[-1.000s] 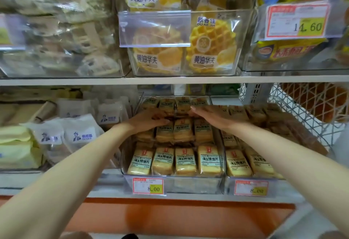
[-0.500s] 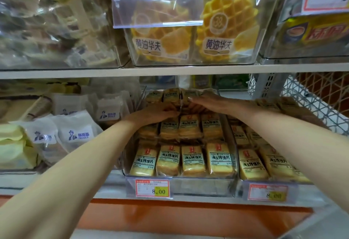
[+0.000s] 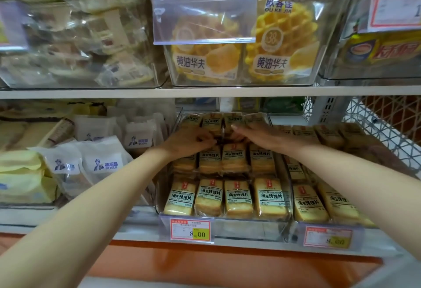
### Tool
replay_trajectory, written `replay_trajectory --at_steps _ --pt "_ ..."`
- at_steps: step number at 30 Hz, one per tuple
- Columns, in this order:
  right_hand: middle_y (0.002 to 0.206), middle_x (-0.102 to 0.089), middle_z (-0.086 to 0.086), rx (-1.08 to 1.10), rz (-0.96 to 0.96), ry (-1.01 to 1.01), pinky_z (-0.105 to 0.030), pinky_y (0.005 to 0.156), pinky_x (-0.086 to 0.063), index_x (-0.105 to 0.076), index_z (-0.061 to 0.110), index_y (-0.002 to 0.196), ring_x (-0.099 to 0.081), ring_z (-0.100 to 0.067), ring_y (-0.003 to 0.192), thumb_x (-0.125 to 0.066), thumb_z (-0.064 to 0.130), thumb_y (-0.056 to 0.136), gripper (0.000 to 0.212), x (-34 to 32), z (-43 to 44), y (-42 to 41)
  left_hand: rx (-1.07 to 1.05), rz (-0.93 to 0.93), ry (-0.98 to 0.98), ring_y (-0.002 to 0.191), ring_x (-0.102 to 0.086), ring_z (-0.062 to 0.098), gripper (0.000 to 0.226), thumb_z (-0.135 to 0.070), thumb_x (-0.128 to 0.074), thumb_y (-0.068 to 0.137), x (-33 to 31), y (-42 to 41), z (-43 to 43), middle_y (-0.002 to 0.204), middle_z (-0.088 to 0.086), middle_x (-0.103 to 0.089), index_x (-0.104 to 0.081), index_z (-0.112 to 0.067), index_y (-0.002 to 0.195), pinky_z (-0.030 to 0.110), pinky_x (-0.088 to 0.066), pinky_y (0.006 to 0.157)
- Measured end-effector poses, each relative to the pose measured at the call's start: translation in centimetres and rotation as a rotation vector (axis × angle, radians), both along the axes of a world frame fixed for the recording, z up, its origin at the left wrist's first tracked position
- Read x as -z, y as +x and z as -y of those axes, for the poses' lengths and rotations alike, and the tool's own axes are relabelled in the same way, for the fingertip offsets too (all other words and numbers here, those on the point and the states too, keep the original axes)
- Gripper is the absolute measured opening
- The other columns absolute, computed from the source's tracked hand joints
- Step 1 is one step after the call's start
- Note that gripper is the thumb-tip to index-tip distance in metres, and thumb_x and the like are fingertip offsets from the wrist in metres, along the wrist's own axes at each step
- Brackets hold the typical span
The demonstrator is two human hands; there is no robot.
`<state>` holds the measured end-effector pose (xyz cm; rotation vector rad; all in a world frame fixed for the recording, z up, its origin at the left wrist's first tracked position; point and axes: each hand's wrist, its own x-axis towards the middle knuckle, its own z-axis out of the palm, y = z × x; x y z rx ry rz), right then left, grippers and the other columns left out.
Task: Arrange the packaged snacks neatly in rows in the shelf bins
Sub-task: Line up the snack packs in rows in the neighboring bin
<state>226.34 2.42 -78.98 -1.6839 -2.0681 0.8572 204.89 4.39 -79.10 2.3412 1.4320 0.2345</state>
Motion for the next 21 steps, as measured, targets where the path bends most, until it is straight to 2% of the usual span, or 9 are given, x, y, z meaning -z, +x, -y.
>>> replay_trajectory --at_steps 2,4,5,7,10,13,16,19,21 --pt "0.103 -0.068 -0.004 0.062 -0.143 0.162 -0.033 0.097 -0.046 -0.064 0.009 0.107 -0.065 -0.017 0.095 -0.032 0.055 0.093 0.057 -0.9 1.0 0.9 -0.114 0.095 0.229 0.098 -0.058 0.017 0.028 -0.04 -0.046 0.094 -0.6 -1.2 0.0 0.109 0.0 -0.063 -0.061 -0.022 0.109 0.029 -0.042 0.084" --pt "0.095 -0.066 0.001 0.183 -0.231 0.321 -0.016 0.082 -0.045 -0.063 0.008 0.094 -0.062 -0.01 0.085 -0.032 0.043 0.099 0.047 -1.9 1.3 1.5 -0.208 0.201 0.343 0.1 -0.061 0.027 0.027 -0.031 -0.052 0.091 -1.3 -1.9 -0.8 0.111 0.008 -0.064 -0.059 -0.014 0.11 0.037 -0.047 0.088" --pt "0.097 -0.062 0.004 0.253 -0.274 0.352 -0.014 0.078 -0.042 -0.06 0.013 0.095 -0.058 -0.008 0.086 -0.032 0.041 0.1 0.04 -2.4 1.1 1.7 -0.232 0.208 0.31 0.105 -0.059 0.028 0.03 -0.027 -0.055 0.089 -1.5 -2.1 -1.2 0.117 0.01 -0.061 -0.056 -0.012 0.115 0.037 -0.046 0.092" --pt "0.103 -0.057 0.006 0.355 -0.405 0.241 -0.023 0.084 -0.037 -0.055 0.024 0.099 -0.052 -0.01 0.093 -0.033 0.042 0.1 0.029 -3.2 0.4 1.9 -0.26 0.17 0.095 0.112 -0.054 0.026 0.04 -0.03 -0.06 0.086 -1.7 -2.1 -1.9 0.124 0.007 -0.055 -0.052 -0.013 0.121 0.035 -0.043 0.094" --pt "0.102 -0.058 0.004 0.399 -0.533 0.012 -0.029 0.082 -0.041 -0.057 0.027 0.089 -0.052 -0.013 0.092 -0.035 0.043 0.098 0.029 -4.0 -0.3 1.8 -0.319 0.273 -0.13 0.093 -0.058 0.02 0.012 -0.026 -0.059 0.087 -1.6 -0.9 -2.3 0.094 0.001 -0.061 -0.054 -0.016 0.092 0.033 -0.045 0.084" --pt "0.101 -0.058 -0.002 0.417 -0.643 -0.063 -0.025 0.072 -0.043 -0.057 0.021 0.087 -0.051 -0.013 0.082 -0.043 0.038 0.097 0.024 -4.4 -0.4 2.0 -0.385 0.271 -0.182 0.088 -0.06 0.024 0.019 -0.031 -0.05 0.091 -2.1 0.4 -2.3 0.098 0.008 -0.064 -0.055 -0.018 0.078 0.036 -0.047 0.088" --pt "0.098 -0.057 -0.003 0.433 -0.664 -0.109 -0.025 0.062 -0.042 -0.056 0.02 0.089 -0.051 -0.015 0.077 -0.044 0.034 0.097 0.02 -4.5 -0.6 2.2 -0.442 0.444 -0.298 0.098 -0.059 0.023 0.034 -0.051 -0.038 0.093 -1.8 0.2 -2.1 0.102 0.004 -0.063 -0.056 -0.023 0.091 0.036 -0.042 0.097" --pt "0.086 -0.053 0.0 0.46 -0.7 -0.159 -0.024 0.052 -0.038 -0.053 0.016 0.096 -0.046 -0.013 0.067 -0.04 0.035 0.098 0.023 -4.3 -0.7 2.1 -0.451 0.587 -0.374 0.115 -0.054 0.024 0.068 -0.072 -0.042 0.079 -1.5 -0.7 -2.4 0.126 0.005 -0.057 -0.051 -0.023 0.124 0.041 -0.035 0.106" --pt "0.084 -0.05 -0.001 0.504 -0.724 -0.168 -0.026 0.051 -0.037 -0.051 0.014 0.104 -0.045 -0.015 0.066 -0.038 0.035 0.099 0.025 -4.3 -1.2 1.8 -0.457 0.723 -0.415 0.113 -0.054 0.024 0.072 -0.07 -0.043 0.081 -1.6 -0.5 -2.7 0.127 0.004 -0.055 -0.044 -0.02 0.133 0.044 -0.037 0.106"
